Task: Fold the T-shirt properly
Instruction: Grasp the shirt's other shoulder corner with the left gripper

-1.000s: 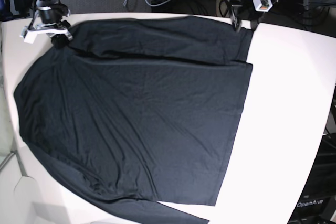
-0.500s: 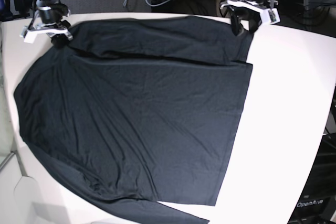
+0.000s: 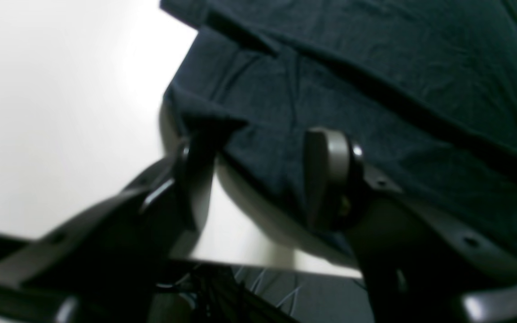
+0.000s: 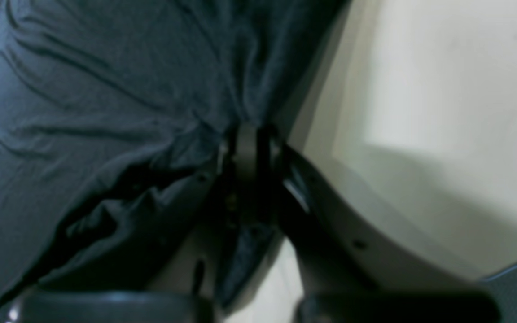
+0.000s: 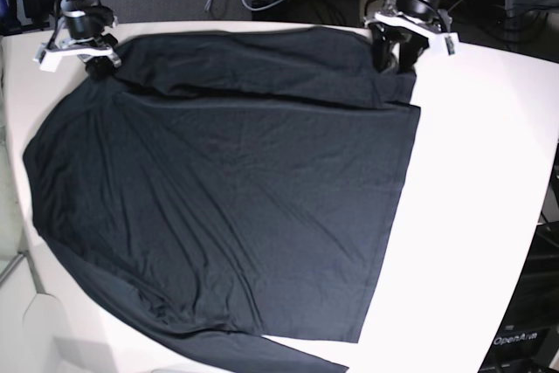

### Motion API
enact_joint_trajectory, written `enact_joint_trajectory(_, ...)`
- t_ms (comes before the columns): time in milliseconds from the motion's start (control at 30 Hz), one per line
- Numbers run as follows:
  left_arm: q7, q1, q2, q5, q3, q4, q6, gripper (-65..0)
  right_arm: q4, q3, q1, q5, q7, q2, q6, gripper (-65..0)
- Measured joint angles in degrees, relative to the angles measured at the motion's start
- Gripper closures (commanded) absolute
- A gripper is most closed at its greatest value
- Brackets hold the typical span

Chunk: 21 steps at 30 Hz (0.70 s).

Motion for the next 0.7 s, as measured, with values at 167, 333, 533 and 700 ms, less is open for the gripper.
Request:
enact_joint_trajectory(167,0.09,-0.13,-0.02,0.2,0.07,-0.11,0.09,-21.5,0.0,0.15,-0.04,0.02,0.0,0.0,0.0,0.0)
enact_joint_trajectory(333,0.74,-1.18,-0.02,0.37,0.09,-1.44,0.2,-6.5,0.0,0.15,-0.13,0.02,0.02,0.0,0.0,0.0)
enact_joint_trajectory(533,0.46,-0.87,0.0,-0.04,0.28,-1.57,0.0,-6.2,0.0,0.15,-0.13,0.0,0.02,0.02,0.0,0.0)
enact_joint_trajectory(700,2.51,1.97,0.0,0.9,0.26,1.2,-4.31,-1.6,0.0,0.15,-0.13,0.0,0.02,0.0,0.0,0.0)
